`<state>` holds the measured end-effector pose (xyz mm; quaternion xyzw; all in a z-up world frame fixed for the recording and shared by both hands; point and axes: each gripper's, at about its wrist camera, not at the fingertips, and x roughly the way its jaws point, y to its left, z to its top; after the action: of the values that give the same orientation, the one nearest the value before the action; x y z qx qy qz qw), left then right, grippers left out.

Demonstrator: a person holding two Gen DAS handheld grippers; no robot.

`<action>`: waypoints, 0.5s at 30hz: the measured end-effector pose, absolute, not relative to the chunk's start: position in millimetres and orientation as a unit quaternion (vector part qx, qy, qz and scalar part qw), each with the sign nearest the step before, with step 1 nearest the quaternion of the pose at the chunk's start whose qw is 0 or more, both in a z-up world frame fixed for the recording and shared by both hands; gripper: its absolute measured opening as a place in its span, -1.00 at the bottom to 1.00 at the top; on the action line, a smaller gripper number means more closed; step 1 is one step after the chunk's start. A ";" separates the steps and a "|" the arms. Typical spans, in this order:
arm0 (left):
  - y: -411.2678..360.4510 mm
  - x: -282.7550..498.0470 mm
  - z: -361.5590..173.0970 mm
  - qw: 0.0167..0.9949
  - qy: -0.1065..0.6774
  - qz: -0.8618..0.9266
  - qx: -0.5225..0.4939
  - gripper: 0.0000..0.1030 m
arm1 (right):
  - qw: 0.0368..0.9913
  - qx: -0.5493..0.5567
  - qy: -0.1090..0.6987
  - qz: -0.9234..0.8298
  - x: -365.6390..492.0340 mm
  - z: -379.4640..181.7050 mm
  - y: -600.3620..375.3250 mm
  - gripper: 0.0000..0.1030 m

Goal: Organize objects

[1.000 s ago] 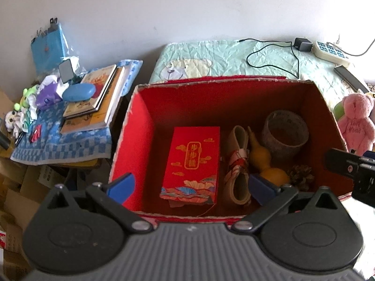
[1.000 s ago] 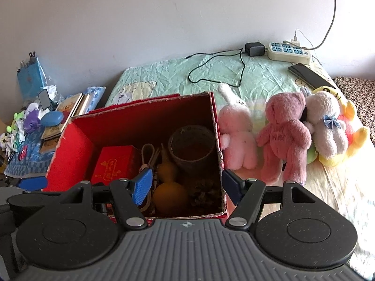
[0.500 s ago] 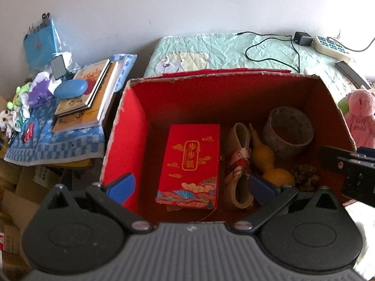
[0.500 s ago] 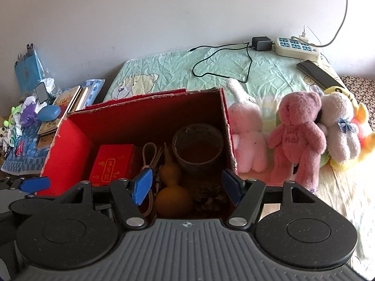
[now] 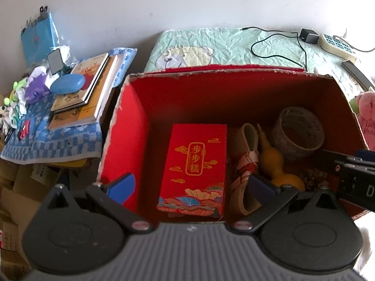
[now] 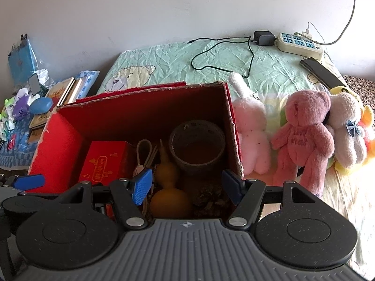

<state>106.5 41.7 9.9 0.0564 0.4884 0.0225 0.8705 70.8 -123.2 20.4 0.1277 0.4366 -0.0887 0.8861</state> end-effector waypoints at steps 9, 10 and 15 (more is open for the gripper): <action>41.8 106.9 6.6 0.870 0.489 0.022 0.058 0.99 | 0.883 0.121 0.443 -0.094 71.9 16.8 -123.8 0.34; 42.1 107.0 6.4 0.870 0.489 0.022 0.057 0.99 | 0.883 0.121 0.444 -0.094 71.8 16.1 -124.1 0.34; 42.2 107.2 5.8 0.870 0.489 0.022 0.057 0.99 | 0.883 0.118 0.445 -0.094 72.5 16.0 -124.3 0.35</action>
<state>107.2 42.2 5.8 0.0570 0.4893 0.0219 0.8700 72.5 -124.3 16.0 0.1177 0.4449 -0.0937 0.8829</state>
